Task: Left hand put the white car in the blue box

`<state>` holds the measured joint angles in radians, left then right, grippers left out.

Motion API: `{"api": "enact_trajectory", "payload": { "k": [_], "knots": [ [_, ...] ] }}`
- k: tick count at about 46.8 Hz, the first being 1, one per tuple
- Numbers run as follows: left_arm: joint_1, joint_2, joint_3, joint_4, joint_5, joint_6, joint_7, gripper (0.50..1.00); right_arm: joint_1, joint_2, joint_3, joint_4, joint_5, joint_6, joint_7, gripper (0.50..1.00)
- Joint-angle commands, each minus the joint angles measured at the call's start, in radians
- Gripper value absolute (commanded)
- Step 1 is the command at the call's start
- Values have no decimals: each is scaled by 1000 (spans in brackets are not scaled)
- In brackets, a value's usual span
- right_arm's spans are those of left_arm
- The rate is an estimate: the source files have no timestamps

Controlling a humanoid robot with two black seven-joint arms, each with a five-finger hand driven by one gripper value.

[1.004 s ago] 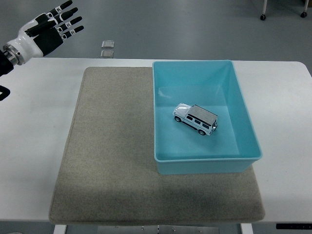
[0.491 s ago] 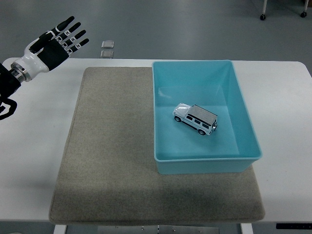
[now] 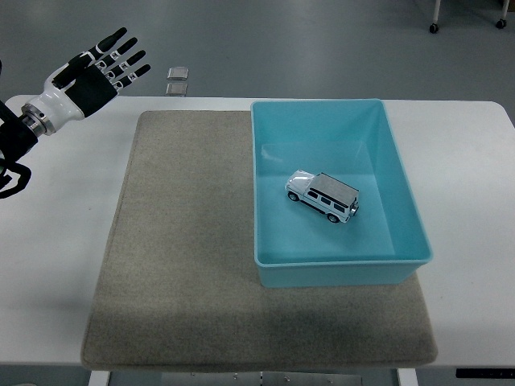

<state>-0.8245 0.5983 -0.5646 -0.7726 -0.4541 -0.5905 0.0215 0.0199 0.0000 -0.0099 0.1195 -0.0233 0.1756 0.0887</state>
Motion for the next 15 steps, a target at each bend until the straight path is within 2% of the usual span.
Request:
{"api": "enact_trajectory", "payload": {
  "k": [1, 15],
  "knots": [
    [1, 0, 0, 1, 5, 0, 0, 1000, -3, 0, -1, 2, -3, 4, -3, 936],
    [1, 1, 0, 1, 9, 0, 0, 1000, -15, 0, -2, 8, -7, 5, -1, 936]
  ]
}}
